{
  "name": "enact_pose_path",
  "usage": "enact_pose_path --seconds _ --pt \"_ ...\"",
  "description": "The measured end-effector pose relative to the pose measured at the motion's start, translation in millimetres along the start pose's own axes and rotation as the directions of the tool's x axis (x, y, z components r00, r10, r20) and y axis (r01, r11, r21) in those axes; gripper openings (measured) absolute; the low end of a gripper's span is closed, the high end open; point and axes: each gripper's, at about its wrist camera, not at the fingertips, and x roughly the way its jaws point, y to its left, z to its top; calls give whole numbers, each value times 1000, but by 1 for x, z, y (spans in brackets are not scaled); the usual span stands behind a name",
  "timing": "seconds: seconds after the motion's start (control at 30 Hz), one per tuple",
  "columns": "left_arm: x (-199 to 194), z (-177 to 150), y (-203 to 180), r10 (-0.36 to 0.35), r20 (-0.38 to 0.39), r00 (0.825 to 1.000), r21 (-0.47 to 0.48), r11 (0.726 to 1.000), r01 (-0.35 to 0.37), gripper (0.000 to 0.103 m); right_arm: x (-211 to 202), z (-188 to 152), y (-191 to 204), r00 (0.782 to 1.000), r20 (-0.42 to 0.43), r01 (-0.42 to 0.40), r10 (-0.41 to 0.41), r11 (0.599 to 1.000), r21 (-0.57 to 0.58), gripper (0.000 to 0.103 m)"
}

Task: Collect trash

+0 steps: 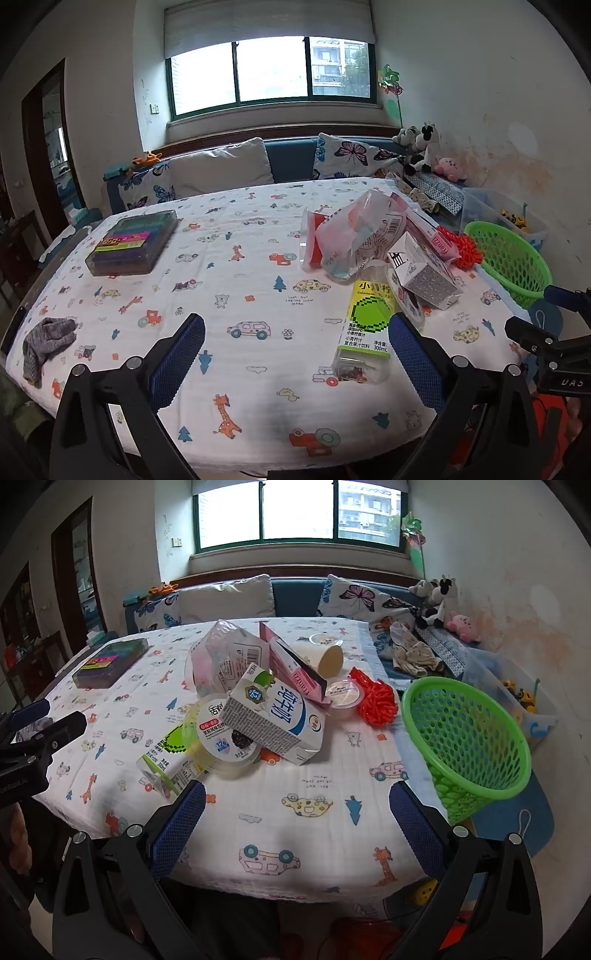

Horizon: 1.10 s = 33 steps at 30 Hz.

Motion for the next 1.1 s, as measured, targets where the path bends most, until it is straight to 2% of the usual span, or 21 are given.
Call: enact_pose_path --seconds 0.13,0.2,0.4,1.1 --pt "4 0 -2 -25 -24 999 -8 1000 25 96 0 0 0 1000 -1 -6 6 1000 10 99" --pt "-2 -2 -2 -33 -6 999 -12 999 33 96 0 0 0 1000 0 -6 6 1000 11 99" --pt "3 -3 -2 -47 -21 999 -18 999 46 96 3 1 -2 1000 -3 -6 6 1000 11 99" --pt "10 -4 4 -39 -27 999 -29 999 38 96 2 0 3 1000 -3 -3 3 1000 1 99"
